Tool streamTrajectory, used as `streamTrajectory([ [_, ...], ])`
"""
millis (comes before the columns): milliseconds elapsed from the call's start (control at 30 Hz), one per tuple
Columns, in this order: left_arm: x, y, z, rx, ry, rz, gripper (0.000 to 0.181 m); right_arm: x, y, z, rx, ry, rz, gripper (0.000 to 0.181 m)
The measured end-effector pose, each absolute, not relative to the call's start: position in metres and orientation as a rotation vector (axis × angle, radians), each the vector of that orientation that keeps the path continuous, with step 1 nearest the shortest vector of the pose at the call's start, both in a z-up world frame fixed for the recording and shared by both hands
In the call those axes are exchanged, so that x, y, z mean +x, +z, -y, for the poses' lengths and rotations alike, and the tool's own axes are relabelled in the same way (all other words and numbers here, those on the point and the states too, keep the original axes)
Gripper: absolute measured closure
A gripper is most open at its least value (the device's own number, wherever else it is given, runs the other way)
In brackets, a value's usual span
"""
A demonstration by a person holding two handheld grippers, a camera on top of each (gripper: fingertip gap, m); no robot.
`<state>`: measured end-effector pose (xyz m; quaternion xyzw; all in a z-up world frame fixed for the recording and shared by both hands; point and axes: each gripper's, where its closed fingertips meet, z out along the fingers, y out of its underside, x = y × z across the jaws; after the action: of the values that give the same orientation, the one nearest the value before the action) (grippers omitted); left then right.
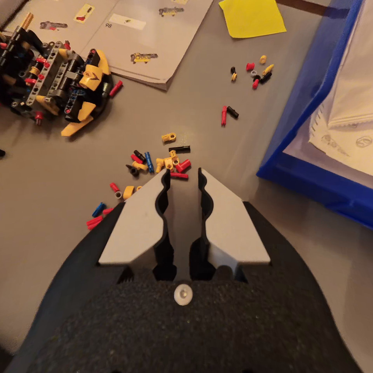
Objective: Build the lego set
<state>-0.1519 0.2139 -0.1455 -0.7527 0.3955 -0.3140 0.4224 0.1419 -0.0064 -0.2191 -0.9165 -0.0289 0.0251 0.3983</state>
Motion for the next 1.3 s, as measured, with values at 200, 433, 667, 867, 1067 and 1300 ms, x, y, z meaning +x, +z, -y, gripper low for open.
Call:
streamTrajectory([
  [200,-0.153,-0.147,-0.215,-1.887,-0.782,-0.99,0.159,0.147,-0.228,0.0,-2.35,0.093,0.098,0.159],
  [433,-0.153,-0.152,-0.216,-1.901,-0.778,-0.995,0.159,0.146,-0.233,-0.003,-2.379,0.059,0.161,0.164],
  [667,-0.153,-0.153,-0.217,-1.903,-0.771,-0.996,0.159,0.139,-0.213,-0.005,-2.332,0.026,0.212,0.167],
  [867,-0.16,-0.151,-0.224,-1.909,-0.757,-0.968,0.159,0.005,-0.167,0.021,-2.171,0.407,0.662,0.166],
  [1067,-0.163,-0.152,-0.226,-1.915,-0.741,-0.965,0.159,-0.097,-0.2,0.044,-2.18,0.549,0.926,0.166],
  [1300,-0.163,-0.152,-0.225,-1.911,-0.732,-0.969,0.159,-0.101,-0.232,0.043,-2.263,0.497,0.99,0.166],
])
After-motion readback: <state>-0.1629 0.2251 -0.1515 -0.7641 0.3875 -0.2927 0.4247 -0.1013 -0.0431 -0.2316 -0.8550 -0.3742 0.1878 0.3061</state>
